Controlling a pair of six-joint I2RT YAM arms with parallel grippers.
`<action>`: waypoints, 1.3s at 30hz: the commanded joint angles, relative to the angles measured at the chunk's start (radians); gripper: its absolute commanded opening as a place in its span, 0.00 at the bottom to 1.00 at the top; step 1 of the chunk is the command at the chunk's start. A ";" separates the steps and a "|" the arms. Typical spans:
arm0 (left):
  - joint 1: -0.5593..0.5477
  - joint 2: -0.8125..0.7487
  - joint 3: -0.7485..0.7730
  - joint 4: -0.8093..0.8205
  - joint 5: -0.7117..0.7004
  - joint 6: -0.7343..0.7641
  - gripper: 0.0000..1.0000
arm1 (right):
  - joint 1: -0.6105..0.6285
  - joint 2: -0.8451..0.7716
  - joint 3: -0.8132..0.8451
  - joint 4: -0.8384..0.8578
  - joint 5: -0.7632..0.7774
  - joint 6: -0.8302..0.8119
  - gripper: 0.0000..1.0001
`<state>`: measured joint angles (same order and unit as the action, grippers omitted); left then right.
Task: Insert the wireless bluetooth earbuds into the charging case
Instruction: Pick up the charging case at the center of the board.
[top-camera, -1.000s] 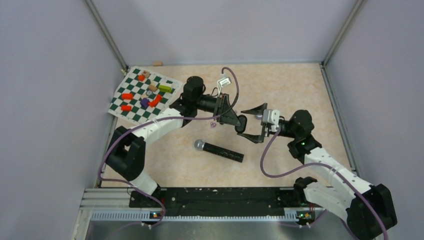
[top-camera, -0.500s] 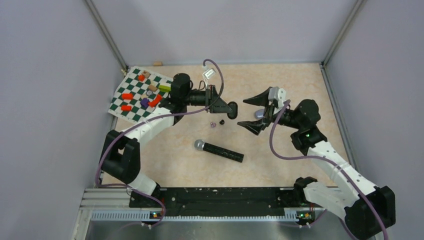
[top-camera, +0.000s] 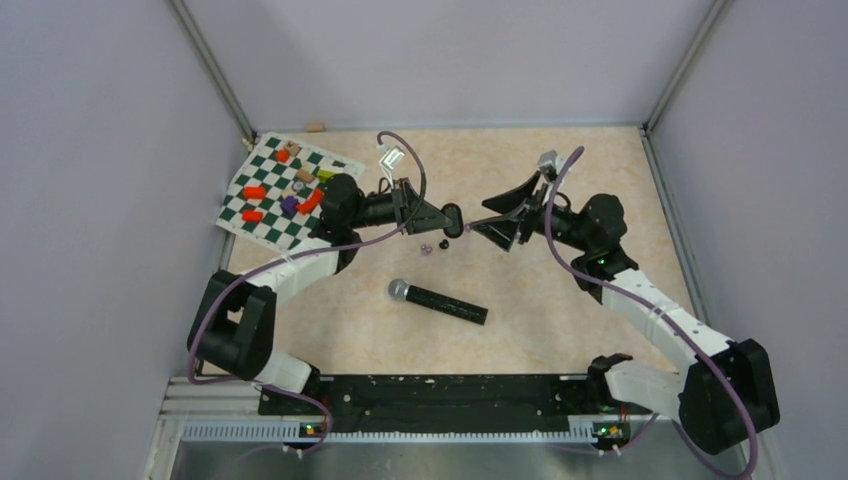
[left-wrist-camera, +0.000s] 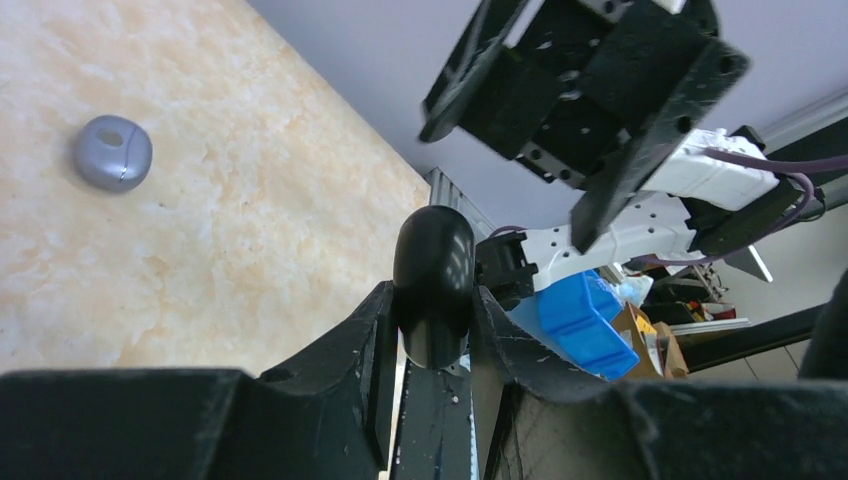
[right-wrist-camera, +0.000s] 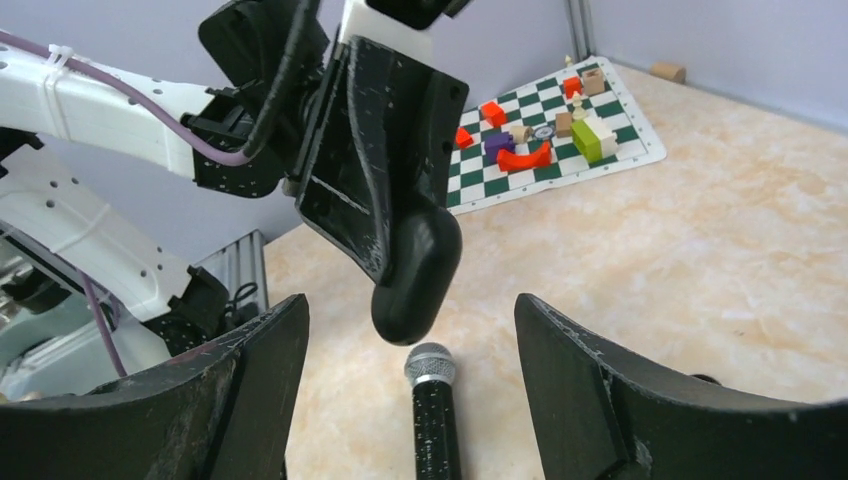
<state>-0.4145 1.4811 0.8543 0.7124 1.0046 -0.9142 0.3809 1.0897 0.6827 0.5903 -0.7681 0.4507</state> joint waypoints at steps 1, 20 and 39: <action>-0.007 -0.044 -0.014 0.264 0.007 -0.092 0.00 | -0.009 0.027 -0.017 0.118 -0.025 0.091 0.73; -0.039 -0.031 -0.027 0.277 0.001 -0.100 0.00 | 0.023 0.084 -0.065 0.295 -0.115 0.129 0.56; -0.058 -0.025 -0.036 0.279 0.007 -0.083 0.00 | 0.072 0.109 -0.060 0.303 -0.137 0.099 0.43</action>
<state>-0.4629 1.4742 0.8276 0.9344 1.0050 -1.0183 0.4366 1.1980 0.6151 0.8310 -0.8879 0.5682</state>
